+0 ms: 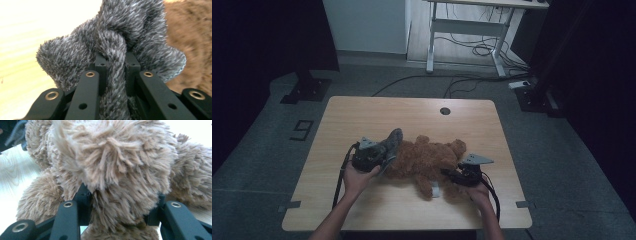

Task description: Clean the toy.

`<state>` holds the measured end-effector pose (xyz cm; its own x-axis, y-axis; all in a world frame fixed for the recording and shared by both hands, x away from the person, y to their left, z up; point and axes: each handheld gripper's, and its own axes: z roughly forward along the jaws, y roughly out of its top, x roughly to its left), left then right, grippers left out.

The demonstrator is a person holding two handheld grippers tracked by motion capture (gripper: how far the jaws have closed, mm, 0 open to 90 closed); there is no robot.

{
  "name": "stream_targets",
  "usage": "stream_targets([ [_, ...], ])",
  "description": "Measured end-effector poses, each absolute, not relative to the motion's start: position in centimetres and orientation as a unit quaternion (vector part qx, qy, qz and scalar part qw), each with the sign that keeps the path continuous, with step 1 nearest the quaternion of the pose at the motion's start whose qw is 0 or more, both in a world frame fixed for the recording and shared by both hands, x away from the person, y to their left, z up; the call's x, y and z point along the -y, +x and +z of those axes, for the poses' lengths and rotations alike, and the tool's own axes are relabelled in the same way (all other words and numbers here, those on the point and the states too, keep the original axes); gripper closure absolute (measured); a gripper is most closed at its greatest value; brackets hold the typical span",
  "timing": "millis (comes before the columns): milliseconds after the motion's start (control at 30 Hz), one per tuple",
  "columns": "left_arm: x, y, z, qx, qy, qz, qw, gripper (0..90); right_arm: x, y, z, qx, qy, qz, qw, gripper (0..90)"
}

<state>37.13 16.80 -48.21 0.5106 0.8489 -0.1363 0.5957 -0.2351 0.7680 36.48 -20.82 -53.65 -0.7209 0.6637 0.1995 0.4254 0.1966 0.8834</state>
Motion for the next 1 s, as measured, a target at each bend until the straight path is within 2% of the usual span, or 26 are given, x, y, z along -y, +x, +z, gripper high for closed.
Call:
stream_targets([
  [167,-18.1,37.7,-50.4,-0.492,0.775,0.14,0.372,77.7,20.9,36.5,-53.7,-0.764,0.359,0.525,0.11,51.9],
  [367,-18.2,38.1,-51.6,-0.505,0.766,0.103,0.384,77.8,20.9,36.6,-53.8,-0.762,0.363,0.526,0.111,52.0],
  [533,-17.6,39.3,-49.7,-0.493,0.775,0.114,0.379,77.8,21.1,37.0,-53.9,-0.752,0.378,0.526,0.122,52.3],
  [667,-16.8,39.8,-47.0,-0.478,0.769,0.113,0.41,77.7,21.9,37.4,-54.1,-0.742,0.391,0.528,0.132,52.3],
  [833,-13.9,40.0,-43.9,-0.44,0.777,0.124,0.433,77.6,22.2,37.8,-54.3,-0.739,0.389,0.533,0.137,52.1],
  [1000,-10.5,41.1,-42.9,-0.42,0.787,0.117,0.438,77.4,22.5,38.0,-54.3,-0.736,0.392,0.533,0.143,51.8],
])
